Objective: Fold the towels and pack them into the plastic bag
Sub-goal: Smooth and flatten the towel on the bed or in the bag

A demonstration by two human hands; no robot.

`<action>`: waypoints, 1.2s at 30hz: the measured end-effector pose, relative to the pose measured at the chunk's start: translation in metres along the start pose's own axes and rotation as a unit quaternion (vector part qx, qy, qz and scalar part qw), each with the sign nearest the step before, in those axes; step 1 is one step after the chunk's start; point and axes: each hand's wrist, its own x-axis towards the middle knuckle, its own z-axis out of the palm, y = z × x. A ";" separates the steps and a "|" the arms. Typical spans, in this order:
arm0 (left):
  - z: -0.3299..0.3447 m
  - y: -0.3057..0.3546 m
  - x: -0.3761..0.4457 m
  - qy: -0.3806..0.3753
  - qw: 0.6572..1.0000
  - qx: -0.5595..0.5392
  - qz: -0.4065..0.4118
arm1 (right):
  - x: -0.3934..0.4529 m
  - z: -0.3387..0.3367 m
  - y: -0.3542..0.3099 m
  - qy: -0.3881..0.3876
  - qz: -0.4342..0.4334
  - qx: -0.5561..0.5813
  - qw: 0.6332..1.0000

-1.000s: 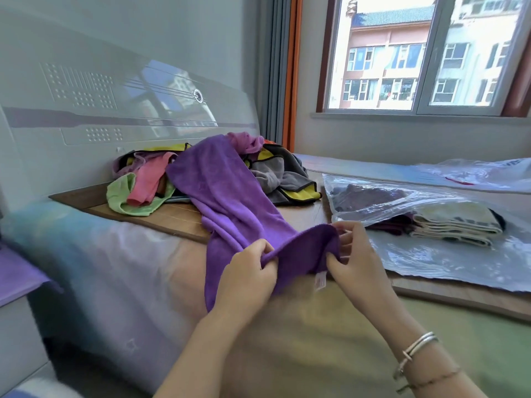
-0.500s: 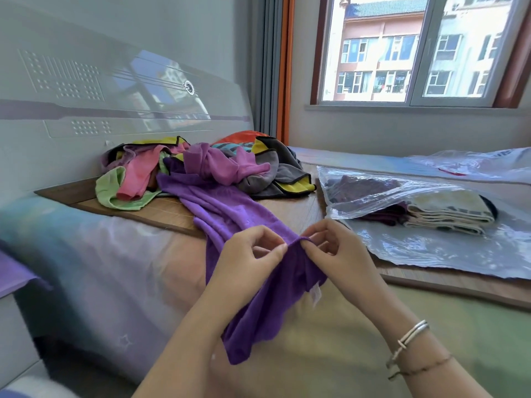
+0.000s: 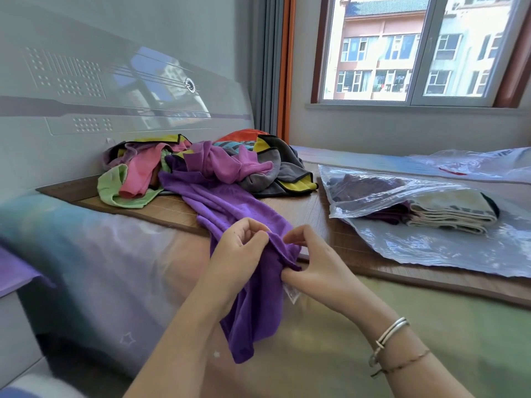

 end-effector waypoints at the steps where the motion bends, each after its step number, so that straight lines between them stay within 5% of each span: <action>1: 0.000 -0.001 0.000 0.000 1.000 -0.008 -0.011 | 0.001 0.000 0.001 -0.010 0.009 0.007 1.000; 8: -0.005 0.006 -0.007 -0.036 0.998 -0.047 0.007 | -0.005 0.001 0.000 -0.096 0.009 0.042 0.994; 14: 0.002 0.010 -0.009 0.005 0.996 -0.089 -0.014 | 0.003 0.011 0.007 0.010 -0.026 0.059 0.998; 19: 0.002 0.017 -0.007 0.066 0.989 -0.121 -0.057 | 0.005 0.022 0.010 -0.023 -0.050 0.068 0.996; 31: -0.044 0.005 0.006 0.156 0.985 -0.074 -0.025 | 0.026 0.052 0.023 0.101 -0.042 -0.095 0.989; 36: -0.056 0.001 0.009 0.175 0.980 -0.071 -0.060 | 0.043 0.064 0.022 0.158 -0.050 -0.074 0.983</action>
